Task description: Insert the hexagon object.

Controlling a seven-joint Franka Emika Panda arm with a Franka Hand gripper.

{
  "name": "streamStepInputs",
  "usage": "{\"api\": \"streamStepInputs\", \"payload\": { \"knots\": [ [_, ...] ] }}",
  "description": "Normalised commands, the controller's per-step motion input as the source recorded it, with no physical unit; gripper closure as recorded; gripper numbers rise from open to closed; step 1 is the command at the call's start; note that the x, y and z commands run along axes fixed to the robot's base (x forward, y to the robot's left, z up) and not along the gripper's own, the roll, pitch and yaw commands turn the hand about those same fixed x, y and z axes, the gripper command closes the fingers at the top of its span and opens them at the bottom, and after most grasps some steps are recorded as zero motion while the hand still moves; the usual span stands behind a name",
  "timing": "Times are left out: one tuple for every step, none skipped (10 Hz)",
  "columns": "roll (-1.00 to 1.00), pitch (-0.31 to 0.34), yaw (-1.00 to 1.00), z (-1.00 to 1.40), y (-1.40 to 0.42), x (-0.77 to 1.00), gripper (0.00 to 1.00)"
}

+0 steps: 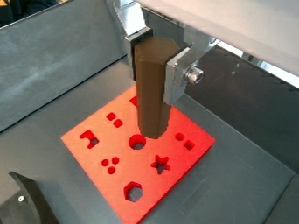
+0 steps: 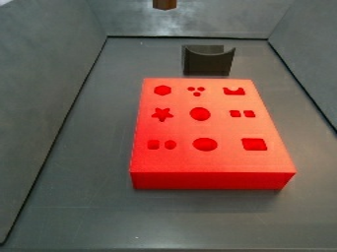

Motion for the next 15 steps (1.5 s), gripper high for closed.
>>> {"api": "streamStepInputs", "payload": {
  "knots": [
    [-0.29, -0.097, 0.0, -0.41, 0.38, 0.13, 1.0],
    [-0.14, -0.02, -0.3, -0.73, 0.37, 0.26, 1.0],
    [0.0, 0.003, -0.38, -1.0, 0.33, 0.15, 1.0],
    [0.0, 0.02, -0.36, -0.91, 0.4, 0.11, 1.0],
    [0.03, 0.004, -0.35, -0.91, 0.38, 0.1, 1.0],
    [0.07, 0.0, -0.35, -0.93, 0.43, 0.11, 1.0],
    [0.02, 0.0, -0.23, -0.8, 0.3, 0.06, 1.0],
    [-0.09, -0.129, -0.04, -0.8, 0.24, 0.15, 1.0],
    [-0.08, -0.213, 0.0, -0.71, 0.18, 0.23, 1.0],
    [0.0, -0.227, 0.0, -0.65, 0.09, 0.11, 1.0],
    [0.04, -0.229, -0.01, -0.64, 0.0, 0.0, 1.0],
    [0.12, -0.184, -0.04, -0.57, 0.0, -0.07, 1.0],
    [0.14, -0.21, -0.1, -0.69, 0.0, -0.17, 1.0],
    [0.07, -0.233, -0.11, -0.61, 0.01, -0.15, 1.0],
    [0.03, -0.171, -0.07, -0.31, 0.0, -0.07, 1.0]
  ]
}}
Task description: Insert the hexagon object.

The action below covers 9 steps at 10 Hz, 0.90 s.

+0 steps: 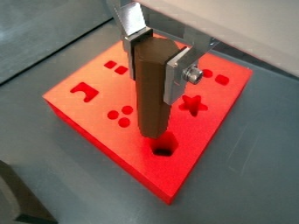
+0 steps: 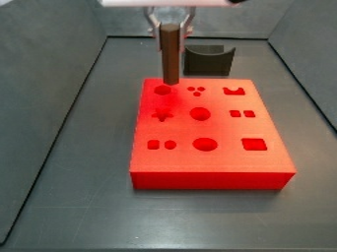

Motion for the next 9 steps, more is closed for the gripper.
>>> {"api": "streamStepInputs", "payload": {
  "knots": [
    [0.0, -0.187, -0.05, -0.32, 0.0, -0.01, 1.0],
    [0.0, -0.169, -0.03, -0.33, 0.0, -0.01, 1.0],
    [0.0, -0.167, 0.0, -0.23, 0.03, -0.11, 1.0],
    [0.0, -0.033, 0.0, 0.0, 0.01, -0.06, 1.0],
    [0.0, -0.034, 0.0, 0.11, 0.08, -0.09, 1.0],
    [-0.03, -0.084, 0.12, 0.11, 0.09, -0.16, 1.0],
    [-0.04, -0.143, 0.11, 0.0, 0.13, -0.27, 1.0],
    [-0.05, -0.196, 0.13, -0.13, 0.07, -0.34, 1.0],
    [0.0, -0.204, 0.17, -0.22, 0.0, -0.17, 1.0]
  ]
}}
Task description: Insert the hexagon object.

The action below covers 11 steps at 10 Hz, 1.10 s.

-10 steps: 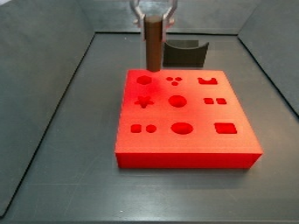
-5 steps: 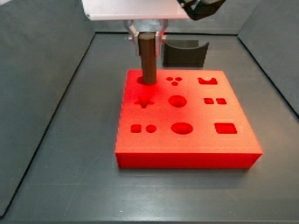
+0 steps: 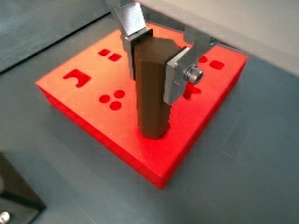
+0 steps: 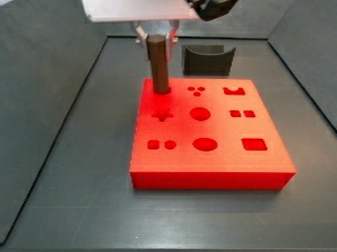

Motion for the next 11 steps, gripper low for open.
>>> {"api": "streamStepInputs", "payload": {
  "knots": [
    [0.0, -0.13, 0.24, -0.21, 0.0, 0.05, 1.0],
    [0.01, -0.051, 0.29, -0.1, 0.0, 0.25, 1.0],
    [0.01, -0.031, 0.28, -0.06, 0.0, 0.25, 1.0],
    [0.04, -0.001, 0.24, -0.01, 0.0, 0.23, 1.0],
    [0.08, -0.034, 0.09, -0.06, -0.06, 0.01, 1.0],
    [0.15, -0.097, -0.14, -0.11, -0.07, -0.31, 1.0],
    [0.12, -0.12, -0.23, -0.06, -0.1, -0.38, 1.0],
    [0.11, -0.119, -0.22, -0.01, -0.15, -0.25, 1.0],
    [0.2, -0.074, 0.0, -0.25, 0.0, 0.0, 1.0],
    [0.1, -0.08, 0.0, -0.27, 0.0, 0.01, 1.0],
    [0.02, -0.067, 0.0, -0.41, 0.0, 0.13, 1.0]
  ]
}}
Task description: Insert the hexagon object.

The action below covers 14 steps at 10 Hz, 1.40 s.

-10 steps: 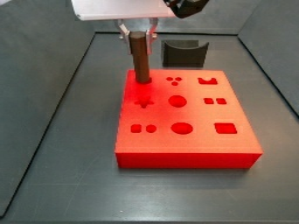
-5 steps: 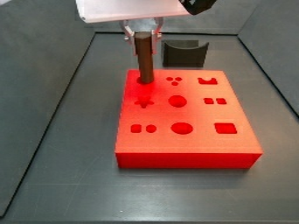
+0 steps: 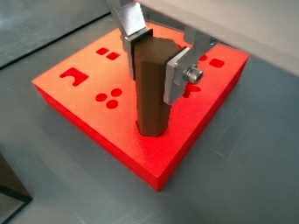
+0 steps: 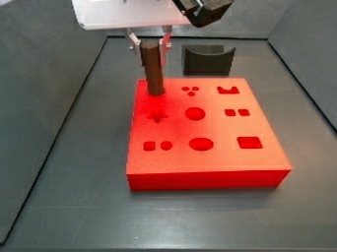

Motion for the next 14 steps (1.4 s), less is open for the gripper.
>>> {"api": "streamStepInputs", "payload": {
  "knots": [
    [0.02, -0.02, 0.0, -0.47, 0.0, 0.08, 1.0],
    [0.0, 0.0, 0.1, -0.65, 0.0, 0.0, 1.0],
    [0.02, 0.05, 0.15, -0.76, 0.0, 0.0, 1.0],
    [0.08, 0.036, 0.13, -0.85, -0.01, 0.0, 1.0],
    [0.13, 0.0, 0.08, -0.83, -0.03, 0.0, 1.0],
    [0.14, 0.0, 0.07, -0.84, -0.03, 0.0, 1.0],
    [0.15, -0.004, 0.06, -0.89, -0.05, 0.0, 1.0],
    [0.18, -0.04, 0.07, -0.91, -0.06, 0.0, 1.0],
    [0.22, -0.043, 0.07, -0.89, -0.09, -0.01, 1.0],
    [0.33, -0.011, 0.06, -0.72, -0.13, 0.0, 1.0],
    [0.3, 0.011, 0.02, -0.71, -0.23, 0.0, 1.0],
    [0.14, 0.193, 0.0, -0.73, -0.21, 0.12, 1.0],
    [0.14, 0.196, 0.0, -0.72, -0.15, 0.11, 1.0],
    [0.13, 0.21, 0.0, -0.7, -0.15, 0.08, 1.0]
  ]
}}
